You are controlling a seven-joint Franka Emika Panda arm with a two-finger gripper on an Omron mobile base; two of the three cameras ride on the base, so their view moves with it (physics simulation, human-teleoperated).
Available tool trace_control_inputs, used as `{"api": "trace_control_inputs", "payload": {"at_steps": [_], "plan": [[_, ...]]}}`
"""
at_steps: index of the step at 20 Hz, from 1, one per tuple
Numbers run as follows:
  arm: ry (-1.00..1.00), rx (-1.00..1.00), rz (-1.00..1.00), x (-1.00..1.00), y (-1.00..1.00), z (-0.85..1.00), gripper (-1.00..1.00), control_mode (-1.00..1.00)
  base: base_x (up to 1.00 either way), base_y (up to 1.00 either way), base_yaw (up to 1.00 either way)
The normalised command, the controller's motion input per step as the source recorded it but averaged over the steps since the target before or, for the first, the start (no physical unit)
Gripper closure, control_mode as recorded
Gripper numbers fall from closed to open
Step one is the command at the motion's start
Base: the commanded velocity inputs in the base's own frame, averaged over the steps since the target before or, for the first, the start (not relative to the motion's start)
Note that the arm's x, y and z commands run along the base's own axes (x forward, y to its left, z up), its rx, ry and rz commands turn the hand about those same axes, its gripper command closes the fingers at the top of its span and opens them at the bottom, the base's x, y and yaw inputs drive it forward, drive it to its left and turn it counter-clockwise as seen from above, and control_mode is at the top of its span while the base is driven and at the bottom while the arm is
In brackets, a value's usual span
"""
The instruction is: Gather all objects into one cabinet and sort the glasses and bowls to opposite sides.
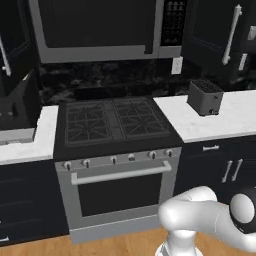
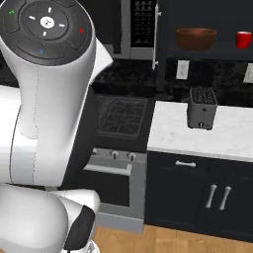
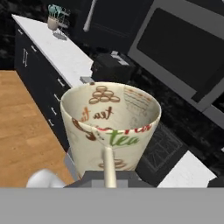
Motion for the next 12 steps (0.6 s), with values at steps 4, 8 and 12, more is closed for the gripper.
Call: {"api": "trace_control_inputs", "payload": {"at_steps": [4, 8, 12], "plan": [[0.0, 0.0, 0.0, 0.0, 0.0, 0.0, 1.0, 1.0, 0.18, -1.0, 0.0], [0.0, 0.0, 0.0, 0.0, 0.0, 0.0, 1.0, 1.0, 0.17, -1.0, 0.0], [0.0, 0.0, 0.0, 0.0, 0.0, 0.0, 1.0, 1.0, 0.03, -1.0, 0.0]]}}
